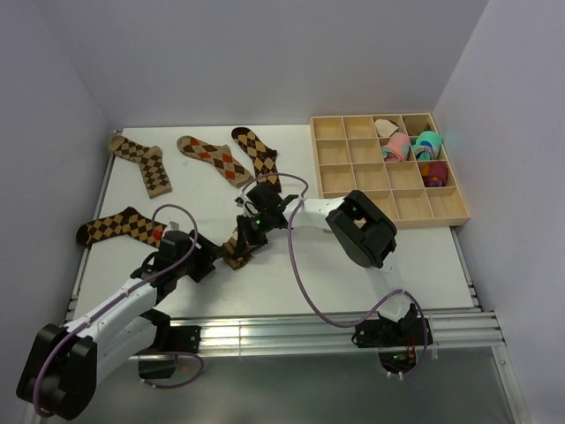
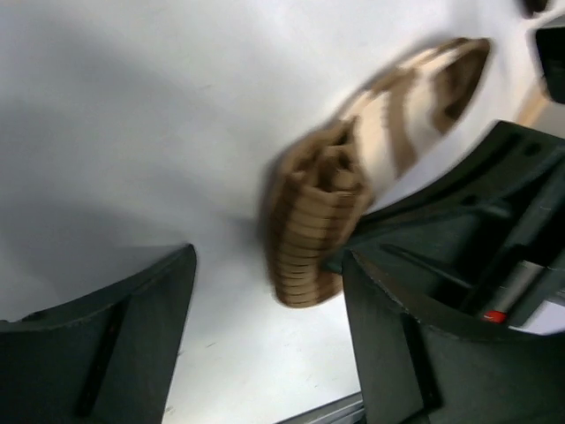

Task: Roll the socks
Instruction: Roll the sock at the center of the board.

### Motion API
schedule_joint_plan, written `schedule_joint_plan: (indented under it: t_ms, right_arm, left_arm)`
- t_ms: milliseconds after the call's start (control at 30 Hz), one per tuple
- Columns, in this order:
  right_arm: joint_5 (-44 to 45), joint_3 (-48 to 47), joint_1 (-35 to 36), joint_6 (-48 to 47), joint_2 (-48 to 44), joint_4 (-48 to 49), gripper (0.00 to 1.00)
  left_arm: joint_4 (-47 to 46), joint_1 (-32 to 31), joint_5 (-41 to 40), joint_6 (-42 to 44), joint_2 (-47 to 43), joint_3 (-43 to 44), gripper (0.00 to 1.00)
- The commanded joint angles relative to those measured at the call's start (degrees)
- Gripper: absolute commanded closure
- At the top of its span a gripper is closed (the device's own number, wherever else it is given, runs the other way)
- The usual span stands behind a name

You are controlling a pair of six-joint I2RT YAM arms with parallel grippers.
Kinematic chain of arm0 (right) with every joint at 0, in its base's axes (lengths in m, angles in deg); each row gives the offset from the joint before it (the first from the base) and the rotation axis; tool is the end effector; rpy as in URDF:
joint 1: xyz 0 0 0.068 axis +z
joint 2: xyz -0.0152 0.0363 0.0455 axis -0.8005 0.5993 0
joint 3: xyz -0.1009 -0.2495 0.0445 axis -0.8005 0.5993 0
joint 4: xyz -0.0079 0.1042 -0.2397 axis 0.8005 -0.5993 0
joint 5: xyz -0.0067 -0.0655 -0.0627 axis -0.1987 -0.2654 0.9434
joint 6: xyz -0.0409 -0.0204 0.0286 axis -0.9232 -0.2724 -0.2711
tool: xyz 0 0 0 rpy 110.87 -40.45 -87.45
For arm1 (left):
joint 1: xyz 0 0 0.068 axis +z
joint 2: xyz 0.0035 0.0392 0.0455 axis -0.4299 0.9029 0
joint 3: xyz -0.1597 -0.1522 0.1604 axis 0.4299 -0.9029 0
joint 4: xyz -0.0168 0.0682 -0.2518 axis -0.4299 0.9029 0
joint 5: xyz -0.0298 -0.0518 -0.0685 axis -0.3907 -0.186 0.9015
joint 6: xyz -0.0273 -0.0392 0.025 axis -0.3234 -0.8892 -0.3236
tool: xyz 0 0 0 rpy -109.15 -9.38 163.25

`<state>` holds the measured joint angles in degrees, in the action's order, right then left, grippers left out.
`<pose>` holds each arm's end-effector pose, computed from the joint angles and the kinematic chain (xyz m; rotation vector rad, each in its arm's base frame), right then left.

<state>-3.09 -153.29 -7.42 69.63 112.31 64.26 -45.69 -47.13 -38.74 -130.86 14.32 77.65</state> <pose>0.2872 0.3266 0.1240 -0.6017 2.7549 1.3055 0.1526 -0.0626 0.1425 -0.9749 2.3187 -0.7754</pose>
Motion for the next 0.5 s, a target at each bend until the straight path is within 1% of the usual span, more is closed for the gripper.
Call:
schedule_joint_plan:
  t_ms: [0, 167, 467]
  right_arm:
    - [16.35, 0.15, -1.64, -4.27, 4.72, -3.98, 1.00]
    - [16.27, 0.06, -1.64, -4.54, 5.07, -3.89, 1.00]
    - [15.83, -0.29, -1.64, -5.50, 5.42, -4.24, 1.00]
  left_arm:
    - [-6.25, -0.21, 1.36, 0.06, 2.83, -1.95, 0.28]
    - [-11.45, -0.30, 0.31, 0.51, 7.05, -2.13, 0.30]
    - [-12.42, -0.21, -1.88, 1.91, 12.41, -1.60, 0.44]
